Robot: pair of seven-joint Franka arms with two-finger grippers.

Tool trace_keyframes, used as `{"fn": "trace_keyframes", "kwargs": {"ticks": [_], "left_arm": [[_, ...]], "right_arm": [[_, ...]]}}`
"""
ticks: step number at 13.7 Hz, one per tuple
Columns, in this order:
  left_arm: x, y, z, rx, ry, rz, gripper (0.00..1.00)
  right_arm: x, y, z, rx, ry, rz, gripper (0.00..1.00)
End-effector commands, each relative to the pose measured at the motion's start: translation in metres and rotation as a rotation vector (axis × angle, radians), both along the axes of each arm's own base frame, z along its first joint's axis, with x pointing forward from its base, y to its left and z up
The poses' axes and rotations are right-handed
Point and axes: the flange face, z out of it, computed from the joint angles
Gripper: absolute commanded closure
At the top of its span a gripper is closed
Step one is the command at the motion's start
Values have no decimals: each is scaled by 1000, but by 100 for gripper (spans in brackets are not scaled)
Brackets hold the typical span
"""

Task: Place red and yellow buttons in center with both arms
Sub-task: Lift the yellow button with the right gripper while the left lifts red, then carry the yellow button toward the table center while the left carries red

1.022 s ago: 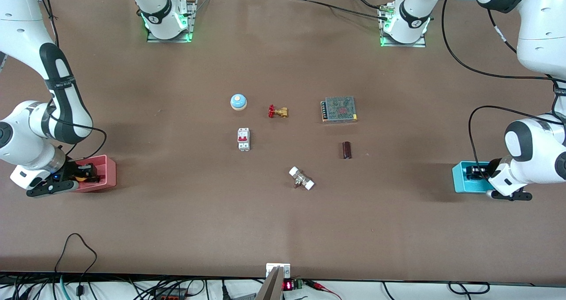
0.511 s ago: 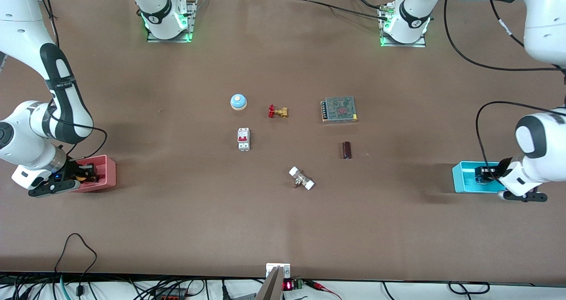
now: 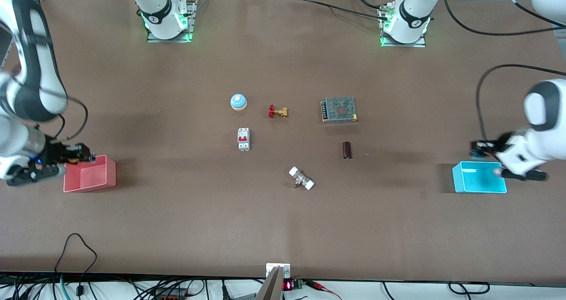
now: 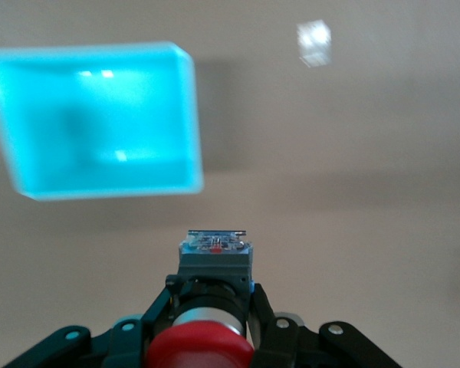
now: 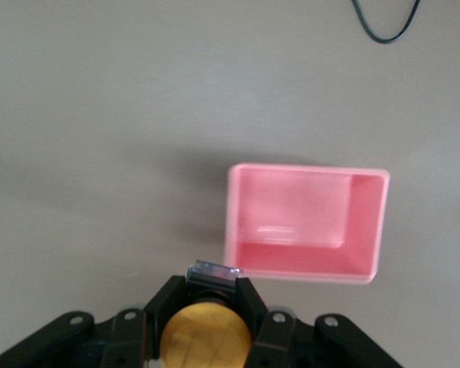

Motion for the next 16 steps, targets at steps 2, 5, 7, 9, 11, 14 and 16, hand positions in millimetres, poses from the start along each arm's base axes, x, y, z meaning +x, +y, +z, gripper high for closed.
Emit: {"fn": "trace_keyframes", "kwargs": {"ticks": [2, 5, 7, 9, 11, 14, 16], "left_arm": [[-29, -84, -21, -25, 40, 30, 63], [-46, -98, -66, -32, -13, 27, 63], [-57, -98, -95, -35, -44, 33, 63], [-62, -99, -108, -38, -36, 35, 63], [-67, -100, -121, -40, -39, 38, 63], [-78, -100, -135, -74, -38, 90, 63], [-80, -101, -142, -77, -26, 94, 63]], "right_arm": [[-17, 136, 1, 19, 44, -145, 80], [-22, 232, -51, 44, 18, -164, 80], [-32, 261, -89, 61, -8, -164, 80], [-42, 274, -128, 85, -40, -151, 80], [-44, 280, -154, 82, -35, -131, 80], [-49, 282, -179, 5, -40, -84, 80], [-50, 283, -184, -5, -39, -85, 80]]}}
